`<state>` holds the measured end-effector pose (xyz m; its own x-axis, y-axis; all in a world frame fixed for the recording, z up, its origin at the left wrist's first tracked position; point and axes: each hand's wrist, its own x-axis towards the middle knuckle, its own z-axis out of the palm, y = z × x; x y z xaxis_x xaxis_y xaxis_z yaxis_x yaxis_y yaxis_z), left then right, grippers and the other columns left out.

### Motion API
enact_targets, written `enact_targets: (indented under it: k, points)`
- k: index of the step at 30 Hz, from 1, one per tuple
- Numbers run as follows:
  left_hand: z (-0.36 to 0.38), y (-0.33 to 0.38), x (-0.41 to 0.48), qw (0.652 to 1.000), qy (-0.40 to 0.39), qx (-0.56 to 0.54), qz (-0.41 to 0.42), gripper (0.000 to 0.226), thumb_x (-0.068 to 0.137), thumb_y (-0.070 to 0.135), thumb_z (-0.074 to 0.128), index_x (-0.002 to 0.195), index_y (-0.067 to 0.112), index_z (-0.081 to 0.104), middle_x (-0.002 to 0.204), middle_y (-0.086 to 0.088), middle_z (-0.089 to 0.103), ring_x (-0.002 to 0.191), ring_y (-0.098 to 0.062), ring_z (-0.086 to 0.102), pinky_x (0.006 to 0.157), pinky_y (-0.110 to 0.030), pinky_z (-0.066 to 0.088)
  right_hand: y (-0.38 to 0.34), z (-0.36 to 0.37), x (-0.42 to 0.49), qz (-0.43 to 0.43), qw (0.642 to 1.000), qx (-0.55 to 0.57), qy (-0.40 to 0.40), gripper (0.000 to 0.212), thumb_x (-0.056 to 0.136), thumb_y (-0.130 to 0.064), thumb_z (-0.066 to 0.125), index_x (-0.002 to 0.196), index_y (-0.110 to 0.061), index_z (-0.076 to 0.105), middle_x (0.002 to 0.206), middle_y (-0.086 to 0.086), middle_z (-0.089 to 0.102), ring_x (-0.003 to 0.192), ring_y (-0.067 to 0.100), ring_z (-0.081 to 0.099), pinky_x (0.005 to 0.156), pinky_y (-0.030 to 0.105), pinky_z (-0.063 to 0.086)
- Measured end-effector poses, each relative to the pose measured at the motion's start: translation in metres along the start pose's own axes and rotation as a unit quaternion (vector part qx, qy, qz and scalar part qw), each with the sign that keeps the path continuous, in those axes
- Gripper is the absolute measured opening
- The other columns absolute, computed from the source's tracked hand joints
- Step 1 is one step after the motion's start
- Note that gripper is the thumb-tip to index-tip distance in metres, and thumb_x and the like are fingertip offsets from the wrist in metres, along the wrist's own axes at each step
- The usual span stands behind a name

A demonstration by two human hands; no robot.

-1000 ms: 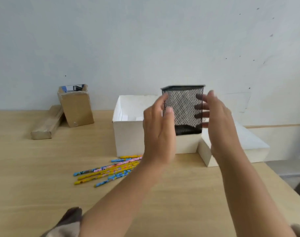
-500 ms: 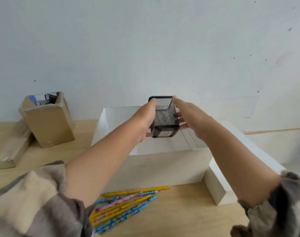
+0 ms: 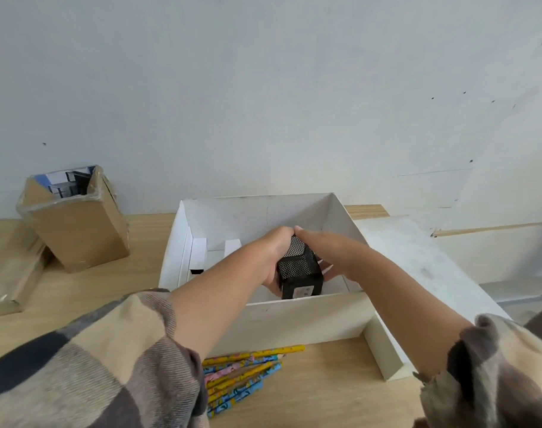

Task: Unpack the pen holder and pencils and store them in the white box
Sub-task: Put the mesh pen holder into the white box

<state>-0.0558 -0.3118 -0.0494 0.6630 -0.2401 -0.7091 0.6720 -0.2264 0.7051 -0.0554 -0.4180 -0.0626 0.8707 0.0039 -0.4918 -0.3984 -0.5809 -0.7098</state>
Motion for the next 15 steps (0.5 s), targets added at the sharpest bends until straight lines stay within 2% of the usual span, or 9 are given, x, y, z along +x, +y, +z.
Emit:
enact_targets:
  k: [2,3,4,5,6,7,9,12,15]
  points:
    - [-0.002,0.001,0.0,1.0,-0.007,0.002,-0.014,0.038,0.09,0.039,0.035,0.07,0.015,0.056,0.043,-0.006,0.064,0.035,-0.021,0.063,0.04,-0.032,0.054,0.0,-0.001,0.0,0.003,1.0,-0.011,0.0,0.057,0.092,-0.059,0.03,0.118,-0.016,0.058,0.088,0.004,0.062,0.096,0.032,0.063,0.095,0.047,0.05]
    - [-0.003,0.001,0.0,1.0,-0.003,0.01,-0.018,0.036,0.09,0.04,0.035,0.077,0.016,0.058,0.049,-0.008,0.066,0.047,-0.023,0.069,0.052,-0.032,0.056,0.001,-0.001,-0.001,0.005,1.0,-0.016,-0.001,0.059,0.091,-0.06,0.03,0.121,-0.016,0.056,0.093,0.006,0.063,0.1,0.032,0.062,0.096,0.047,0.05]
    - [-0.003,0.0,0.0,0.999,0.015,0.029,-0.014,0.035,0.09,0.042,0.035,0.09,0.016,0.058,0.066,-0.012,0.07,0.073,-0.026,0.073,0.07,-0.038,0.055,0.001,-0.003,-0.002,0.008,1.0,-0.023,0.0,0.061,0.091,-0.06,0.03,0.125,-0.016,0.054,0.103,0.008,0.062,0.104,0.032,0.061,0.096,0.046,0.05]
    - [-0.002,0.0,-0.002,0.998,0.039,0.042,-0.008,0.037,0.091,0.043,0.035,0.108,0.017,0.055,0.095,-0.016,0.069,0.106,-0.031,0.064,0.09,-0.046,0.047,0.001,-0.004,-0.003,0.008,0.999,-0.03,0.005,0.062,0.091,-0.061,0.03,0.13,-0.017,0.051,0.115,0.01,0.059,0.109,0.032,0.058,0.097,0.044,0.049]
    - [-0.001,-0.001,-0.002,0.996,0.068,0.053,0.009,0.045,0.092,0.044,0.035,0.127,0.019,0.046,0.127,-0.017,0.056,0.13,-0.033,0.044,0.103,-0.052,0.035,0.001,-0.005,-0.005,0.005,0.999,-0.041,0.015,0.064,0.091,-0.061,0.03,0.135,-0.017,0.045,0.127,0.011,0.053,0.113,0.032,0.054,0.097,0.043,0.048]
    - [0.0,-0.002,-0.005,0.993,0.09,0.065,0.036,0.053,0.093,0.045,0.034,0.14,0.019,0.034,0.147,-0.015,0.037,0.139,-0.034,0.028,0.109,-0.054,0.026,0.0,-0.006,-0.009,-0.004,0.998,-0.052,0.033,0.066,0.091,-0.06,0.031,0.139,-0.017,0.04,0.135,0.011,0.048,0.117,0.032,0.051,0.097,0.044,0.047]
    - [0.001,0.0,-0.011,0.987,0.103,0.061,0.11,0.058,0.096,0.043,0.032,0.146,0.017,0.024,0.157,-0.01,0.02,0.143,-0.03,0.019,0.114,-0.049,0.022,-0.008,-0.009,-0.016,-0.042,0.994,-0.061,0.077,0.064,0.092,-0.058,0.032,0.139,-0.014,0.04,0.135,0.01,0.047,0.118,0.03,0.05,0.098,0.045,0.046]
    - [-0.004,0.004,-0.027,0.961,0.145,0.047,0.23,0.054,0.096,0.039,0.034,0.145,0.017,0.028,0.156,-0.004,0.025,0.141,-0.024,0.026,0.113,-0.042,0.027,-0.023,-0.007,-0.037,-0.153,0.974,-0.032,0.163,0.05,0.093,-0.046,0.038,0.119,-0.005,0.054,0.111,0.01,0.056,0.103,0.027,0.054,0.088,0.038,0.044]
    - [-0.011,-0.003,-0.054,0.914,0.191,0.031,0.357,0.058,0.094,0.036,0.038,0.147,0.021,0.021,0.155,0.0,0.025,0.14,-0.019,0.028,0.113,-0.043,0.029,-0.035,0.008,-0.068,-0.246,0.946,0.029,0.211,0.034,0.089,-0.045,0.045,0.105,-0.018,0.057,0.105,0.001,0.062,0.101,0.023,0.059,0.085,0.039,0.047]
